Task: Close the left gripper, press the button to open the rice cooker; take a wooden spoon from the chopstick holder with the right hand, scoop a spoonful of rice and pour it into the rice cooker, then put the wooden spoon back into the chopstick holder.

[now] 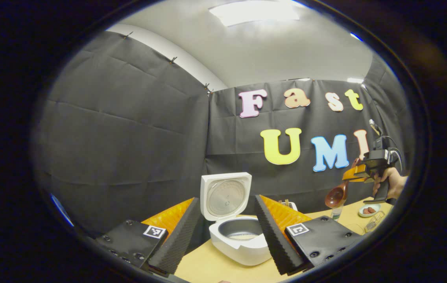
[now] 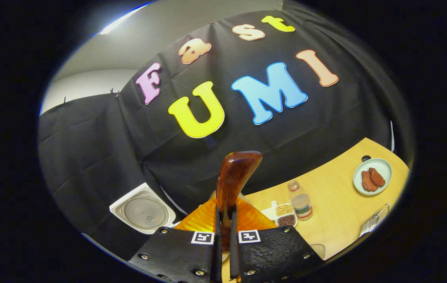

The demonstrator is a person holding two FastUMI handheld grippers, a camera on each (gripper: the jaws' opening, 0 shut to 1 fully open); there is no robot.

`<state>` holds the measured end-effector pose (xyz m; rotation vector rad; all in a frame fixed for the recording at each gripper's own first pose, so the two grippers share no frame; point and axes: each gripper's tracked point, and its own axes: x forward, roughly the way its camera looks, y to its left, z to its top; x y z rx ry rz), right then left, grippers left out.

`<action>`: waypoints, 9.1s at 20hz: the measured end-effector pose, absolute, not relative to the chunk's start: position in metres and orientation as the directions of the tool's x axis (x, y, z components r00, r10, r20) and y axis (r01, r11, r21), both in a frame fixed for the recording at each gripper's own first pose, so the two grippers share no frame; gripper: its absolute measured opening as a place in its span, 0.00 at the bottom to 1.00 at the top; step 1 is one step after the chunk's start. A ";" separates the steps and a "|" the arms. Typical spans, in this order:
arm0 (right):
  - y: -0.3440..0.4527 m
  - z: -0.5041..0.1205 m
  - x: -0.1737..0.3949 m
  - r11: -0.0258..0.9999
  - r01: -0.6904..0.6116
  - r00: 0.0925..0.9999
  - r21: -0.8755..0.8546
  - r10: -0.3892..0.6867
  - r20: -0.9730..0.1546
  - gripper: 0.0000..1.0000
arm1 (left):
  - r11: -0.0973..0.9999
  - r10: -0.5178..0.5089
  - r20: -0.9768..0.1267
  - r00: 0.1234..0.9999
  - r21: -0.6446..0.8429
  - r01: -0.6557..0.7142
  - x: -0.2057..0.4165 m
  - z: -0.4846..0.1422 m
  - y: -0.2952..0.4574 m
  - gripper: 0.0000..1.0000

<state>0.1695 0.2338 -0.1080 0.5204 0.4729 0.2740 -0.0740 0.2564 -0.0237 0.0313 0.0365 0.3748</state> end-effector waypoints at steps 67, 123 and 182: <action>-0.047 -0.072 0.066 0.979 0.195 0.949 -0.062 -0.204 -0.239 0.99 | 0.867 0.465 0.041 0.884 0.180 -0.465 0.163 0.023 0.304 0.96; -0.120 -0.087 0.019 0.979 0.162 0.935 -0.124 -0.193 -0.297 0.97 | 0.868 0.495 -0.366 0.788 0.176 -0.464 0.203 -0.158 0.270 1.00; 0.034 -0.020 0.052 0.996 -0.084 0.992 0.005 0.084 -0.097 0.97 | 0.988 0.157 -0.044 0.987 0.019 -0.156 0.039 -0.018 0.110 0.95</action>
